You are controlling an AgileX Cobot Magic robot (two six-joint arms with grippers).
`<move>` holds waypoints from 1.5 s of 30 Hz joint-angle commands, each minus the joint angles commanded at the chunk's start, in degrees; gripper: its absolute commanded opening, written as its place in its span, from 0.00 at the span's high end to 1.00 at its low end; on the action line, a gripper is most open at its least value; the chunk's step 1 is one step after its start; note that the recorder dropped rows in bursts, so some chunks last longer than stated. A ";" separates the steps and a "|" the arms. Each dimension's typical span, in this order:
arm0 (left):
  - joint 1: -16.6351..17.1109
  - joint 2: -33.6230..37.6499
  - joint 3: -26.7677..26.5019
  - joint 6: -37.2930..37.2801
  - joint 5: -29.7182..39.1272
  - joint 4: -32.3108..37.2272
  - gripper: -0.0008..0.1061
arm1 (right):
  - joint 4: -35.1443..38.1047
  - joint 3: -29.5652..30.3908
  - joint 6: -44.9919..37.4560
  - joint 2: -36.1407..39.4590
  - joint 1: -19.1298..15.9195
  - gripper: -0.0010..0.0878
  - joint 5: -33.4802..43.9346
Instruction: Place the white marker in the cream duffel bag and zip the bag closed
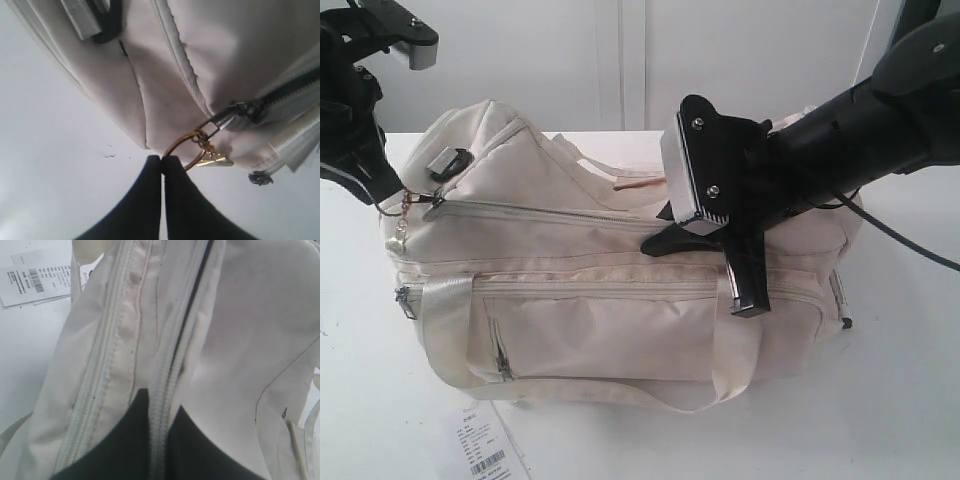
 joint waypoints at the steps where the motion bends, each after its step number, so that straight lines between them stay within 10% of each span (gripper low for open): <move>1: 0.00 0.00 0.00 0.46 0.00 -2.26 0.99 | 0.00 0.00 0.00 0.00 0.00 0.99 -0.29; 7: 0.00 0.00 0.00 5.16 0.00 -14.12 0.99 | 2.50 0.00 0.00 0.00 0.00 0.91 -1.85; 16: 0.00 0.00 0.00 5.61 0.00 -22.14 0.99 | 8.81 0.00 0.10 -0.36 0.11 0.32 -0.45; 23: 0.00 0.00 0.00 9.01 0.00 -22.48 0.99 | 30.47 0.00 0.19 -3.09 0.21 0.30 3.57; 28: 0.00 0.00 0.00 12.17 0.00 -22.48 0.99 | 32.30 0.00 5.35 -2.78 4.82 0.31 1.65; 45: 0.00 0.00 0.00 12.55 -0.08 -22.09 0.99 | -3.93 -17.15 39.55 9.21 14.53 0.31 -2.50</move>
